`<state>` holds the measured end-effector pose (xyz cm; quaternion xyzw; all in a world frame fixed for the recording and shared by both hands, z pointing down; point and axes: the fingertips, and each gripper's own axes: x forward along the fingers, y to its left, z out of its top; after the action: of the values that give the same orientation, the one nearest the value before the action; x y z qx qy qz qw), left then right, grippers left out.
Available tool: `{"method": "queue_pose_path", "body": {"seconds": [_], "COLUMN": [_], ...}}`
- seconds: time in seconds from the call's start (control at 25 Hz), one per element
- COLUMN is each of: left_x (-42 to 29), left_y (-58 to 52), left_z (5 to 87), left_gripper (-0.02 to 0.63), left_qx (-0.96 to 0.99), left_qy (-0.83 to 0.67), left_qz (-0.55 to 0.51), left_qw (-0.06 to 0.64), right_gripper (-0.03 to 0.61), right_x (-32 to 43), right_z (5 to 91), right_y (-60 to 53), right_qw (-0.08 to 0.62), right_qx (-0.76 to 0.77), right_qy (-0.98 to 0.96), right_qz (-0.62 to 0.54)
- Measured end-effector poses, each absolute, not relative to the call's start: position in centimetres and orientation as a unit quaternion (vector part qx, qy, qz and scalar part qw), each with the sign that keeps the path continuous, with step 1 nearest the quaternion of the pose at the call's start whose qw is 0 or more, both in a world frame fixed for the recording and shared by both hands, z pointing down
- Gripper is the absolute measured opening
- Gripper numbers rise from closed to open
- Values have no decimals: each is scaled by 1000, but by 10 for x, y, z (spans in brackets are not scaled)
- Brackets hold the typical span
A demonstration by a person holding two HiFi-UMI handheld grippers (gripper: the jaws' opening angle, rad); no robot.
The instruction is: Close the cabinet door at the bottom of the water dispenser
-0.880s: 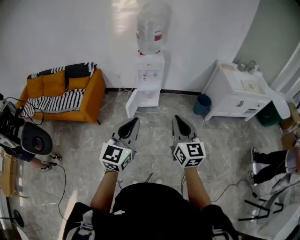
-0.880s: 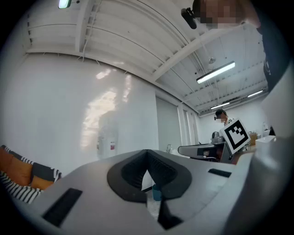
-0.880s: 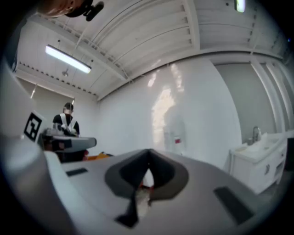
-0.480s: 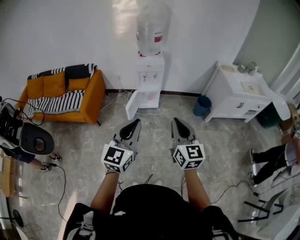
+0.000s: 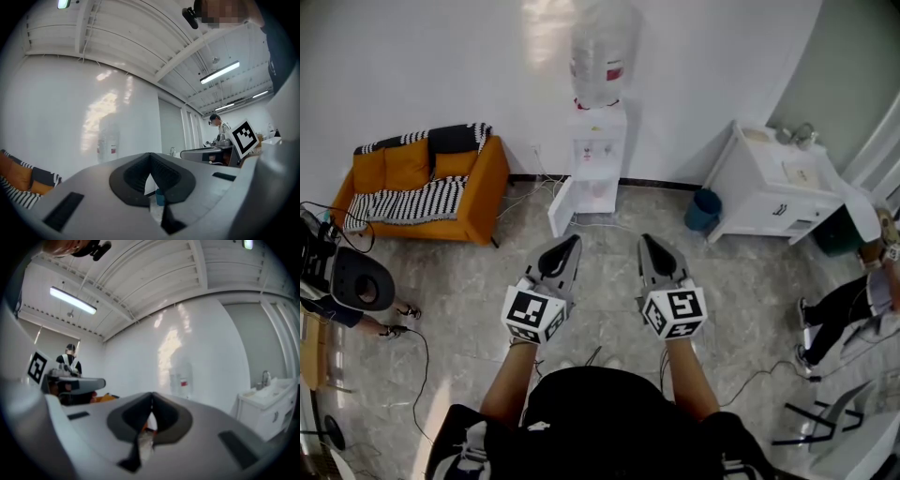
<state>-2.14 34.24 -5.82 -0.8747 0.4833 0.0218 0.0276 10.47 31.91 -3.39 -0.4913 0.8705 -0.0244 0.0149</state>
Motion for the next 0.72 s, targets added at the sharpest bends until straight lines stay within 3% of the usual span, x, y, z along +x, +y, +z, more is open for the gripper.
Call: {"method": "queue_pose_path", "body": {"seconds": [0.72], "left_x": [22], "left_y": [339], "left_z": [-47], "left_gripper": [8], "left_qx": [-860], "left_qy": [508], "left_qz": [18], "left_qw": [36], "right_gripper": [34], "right_x": [141], "right_z": [-21], "right_y": [310], "right_qw": [7], "right_qx": [-461], "right_qy": [887], "right_qz": [-19]}}
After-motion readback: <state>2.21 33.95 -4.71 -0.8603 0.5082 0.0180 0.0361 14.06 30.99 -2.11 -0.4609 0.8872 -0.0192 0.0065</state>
